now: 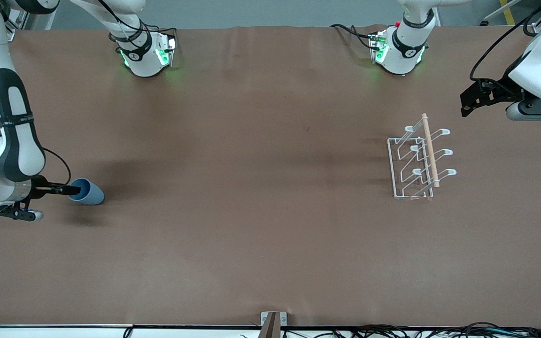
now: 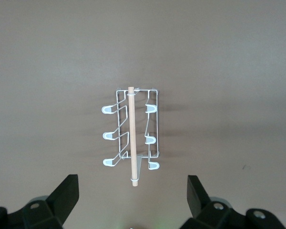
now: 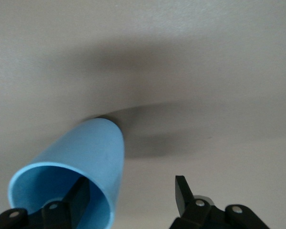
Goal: Hang cup on cup holder
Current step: 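Reach the right gripper down to the blue cup and grasp it, then lift the blue cup with the right gripper and tilt it sideways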
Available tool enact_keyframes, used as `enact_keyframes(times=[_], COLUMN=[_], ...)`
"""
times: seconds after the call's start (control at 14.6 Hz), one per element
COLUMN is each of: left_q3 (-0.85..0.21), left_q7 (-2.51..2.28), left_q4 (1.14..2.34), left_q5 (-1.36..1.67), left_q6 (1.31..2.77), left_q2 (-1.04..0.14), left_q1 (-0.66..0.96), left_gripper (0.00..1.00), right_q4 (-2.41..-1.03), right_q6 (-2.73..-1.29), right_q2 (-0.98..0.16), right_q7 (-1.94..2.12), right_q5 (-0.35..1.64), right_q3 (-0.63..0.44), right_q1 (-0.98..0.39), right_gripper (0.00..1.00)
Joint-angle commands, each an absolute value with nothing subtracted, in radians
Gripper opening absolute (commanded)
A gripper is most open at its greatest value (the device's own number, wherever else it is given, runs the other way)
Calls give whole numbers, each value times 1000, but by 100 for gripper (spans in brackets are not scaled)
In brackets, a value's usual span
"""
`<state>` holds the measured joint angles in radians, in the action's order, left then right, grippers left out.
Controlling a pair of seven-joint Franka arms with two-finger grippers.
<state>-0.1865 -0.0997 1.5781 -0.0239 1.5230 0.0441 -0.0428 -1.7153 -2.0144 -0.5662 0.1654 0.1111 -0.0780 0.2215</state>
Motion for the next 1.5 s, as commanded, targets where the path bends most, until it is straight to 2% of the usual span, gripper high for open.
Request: enact_keyframes(times=[0.0, 0.07, 0.34, 0.48, 0.96, 1.3, 1.44], left_q3=[-187, -189, -189, -189, -189, -199, -202], left_q7=[-83, -83, -83, -83, -83, -81, -83], left_q4=[1554, 1554, 1554, 1554, 1554, 1554, 1554], left_q5=[-12, -12, -12, -12, -12, -15, -15], left_q6=[1514, 1514, 1514, 1514, 1514, 1514, 1516], left_q2=[31, 31, 31, 31, 31, 31, 29], left_q1=[-55, -55, -55, -55, -52, -38, -34], left_gripper=[100, 100, 100, 100, 100, 100, 100], right_q4=[-1746, -1750, -1750, -1749, -1735, -1738, -1736], right_q6=[-2022, -2022, -2020, -2020, -1827, -1602, -1565], right_q2=[-563, -563, -563, -563, -410, -310, -270], right_q7=[195, 202, 239, 253, 242, 253, 253], right_q5=[153, 153, 155, 155, 163, 493, 593], right_q3=[-63, -63, -63, -63, -55, -52, -51], right_q1=[235, 235, 233, 236, 189, 178, 146], right_gripper=[75, 69, 16, 4, 2, 0, 0])
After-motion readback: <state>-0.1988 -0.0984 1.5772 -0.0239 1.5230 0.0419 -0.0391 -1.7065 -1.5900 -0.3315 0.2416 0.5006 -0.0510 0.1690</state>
